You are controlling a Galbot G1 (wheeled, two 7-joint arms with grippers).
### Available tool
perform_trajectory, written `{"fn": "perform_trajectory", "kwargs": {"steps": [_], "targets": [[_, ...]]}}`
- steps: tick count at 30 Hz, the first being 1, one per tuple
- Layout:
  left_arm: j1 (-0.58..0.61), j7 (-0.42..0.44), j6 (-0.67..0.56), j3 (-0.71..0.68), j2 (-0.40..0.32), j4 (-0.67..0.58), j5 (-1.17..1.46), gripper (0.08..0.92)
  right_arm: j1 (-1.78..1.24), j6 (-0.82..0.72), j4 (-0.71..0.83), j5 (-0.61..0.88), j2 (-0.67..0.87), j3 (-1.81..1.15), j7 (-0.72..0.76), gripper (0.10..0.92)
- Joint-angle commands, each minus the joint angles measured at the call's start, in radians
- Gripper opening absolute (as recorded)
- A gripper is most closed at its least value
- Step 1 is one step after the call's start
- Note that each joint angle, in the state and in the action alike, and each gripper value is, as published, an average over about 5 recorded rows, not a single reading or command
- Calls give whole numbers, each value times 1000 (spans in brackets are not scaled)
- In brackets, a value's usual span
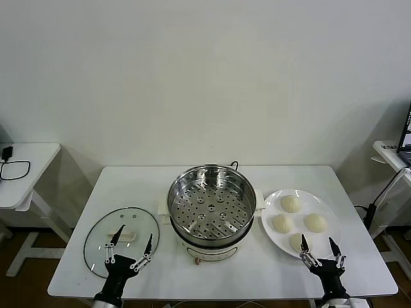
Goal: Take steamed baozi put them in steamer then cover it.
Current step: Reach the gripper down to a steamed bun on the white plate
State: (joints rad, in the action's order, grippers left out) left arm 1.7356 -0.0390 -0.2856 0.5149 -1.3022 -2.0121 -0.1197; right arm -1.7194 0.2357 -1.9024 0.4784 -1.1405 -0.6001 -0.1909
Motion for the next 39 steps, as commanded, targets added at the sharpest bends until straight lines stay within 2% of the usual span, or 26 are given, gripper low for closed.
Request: {"fn": "perform_trajectory", "kwargs": {"steps": [1, 10, 16, 20, 24, 28, 31, 36, 39], "targets": [[7, -2, -4, 2, 0, -19, 0, 823, 66, -63, 9, 14, 23, 1, -49, 823], [28, -11, 0, 0, -4, -71, -4, 823, 467, -184, 165, 151, 178, 76, -99, 823], [36, -13, 6, 2, -11, -95, -4, 823, 831, -219, 417, 232, 238, 271, -117, 823], [40, -16, 9, 3, -15, -105, -4, 823, 1049, -232, 596, 286, 269, 419, -40, 823], [44, -17, 9, 2, -17, -112, -4, 823, 1192, -304, 697, 330, 349, 561, 220, 823], [45, -17, 6, 0, -18, -115, -4, 823, 1307, -360, 772, 263, 428, 719, 513, 823], [45, -17, 6, -1, -18, -117, -4, 823, 1417, -347, 851, 170, 461, 833, 756, 823], [47, -17, 8, -4, -20, -127, -4, 823, 1616, -213, 1057, -55, 448, 996, 1197, 823], [49, -17, 9, -4, -23, -131, -4, 823, 1694, -165, 1136, -193, 418, 1046, 1370, 823]]}}
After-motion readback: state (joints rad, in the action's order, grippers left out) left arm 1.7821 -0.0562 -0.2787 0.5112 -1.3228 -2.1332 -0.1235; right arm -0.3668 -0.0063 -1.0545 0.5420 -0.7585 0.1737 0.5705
